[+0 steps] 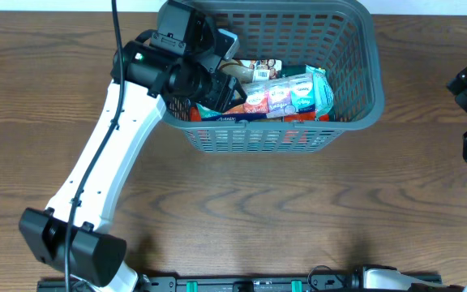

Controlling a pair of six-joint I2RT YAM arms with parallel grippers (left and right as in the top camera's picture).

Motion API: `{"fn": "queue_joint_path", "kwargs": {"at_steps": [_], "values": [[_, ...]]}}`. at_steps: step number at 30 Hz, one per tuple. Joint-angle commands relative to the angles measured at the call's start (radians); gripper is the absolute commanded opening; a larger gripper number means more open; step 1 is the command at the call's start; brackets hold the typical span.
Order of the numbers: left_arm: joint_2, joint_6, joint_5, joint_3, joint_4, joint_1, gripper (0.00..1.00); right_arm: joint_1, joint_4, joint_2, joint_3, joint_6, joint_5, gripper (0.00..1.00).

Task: Pack container
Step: 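Carry the Knorr cylinder into the basket and open the left gripper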

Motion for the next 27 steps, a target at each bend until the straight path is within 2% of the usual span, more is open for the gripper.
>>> {"fn": "queue_joint_path", "kwargs": {"at_steps": [1,5,22,23,24,25,27], "values": [[0.031,0.019,-0.104,0.031,-0.037,0.004,0.06,-0.008,-0.004,-0.003,0.0,0.013,0.008,0.99],[0.065,0.019,-0.127,0.031,-0.079,0.004,0.06,-0.008,-0.004,-0.003,0.0,0.013,0.008,0.99],[0.082,0.02,-0.127,0.031,-0.064,0.004,0.06,-0.008,-0.004,-0.003,0.0,0.013,0.007,0.99],[0.082,0.02,-0.127,0.031,-0.062,0.004,0.16,-0.008,-0.004,-0.003,0.0,0.013,0.008,0.99],[0.082,0.02,-0.127,0.031,-0.06,0.004,0.34,-0.008,-0.004,-0.003,0.0,0.013,0.007,0.99],[0.082,0.02,-0.127,0.031,-0.056,0.004,0.46,-0.008,-0.004,-0.003,0.0,0.013,0.008,0.99],[0.082,0.02,-0.127,0.031,-0.053,0.004,0.61,-0.008,-0.004,-0.003,0.0,0.013,0.008,0.99]]}}
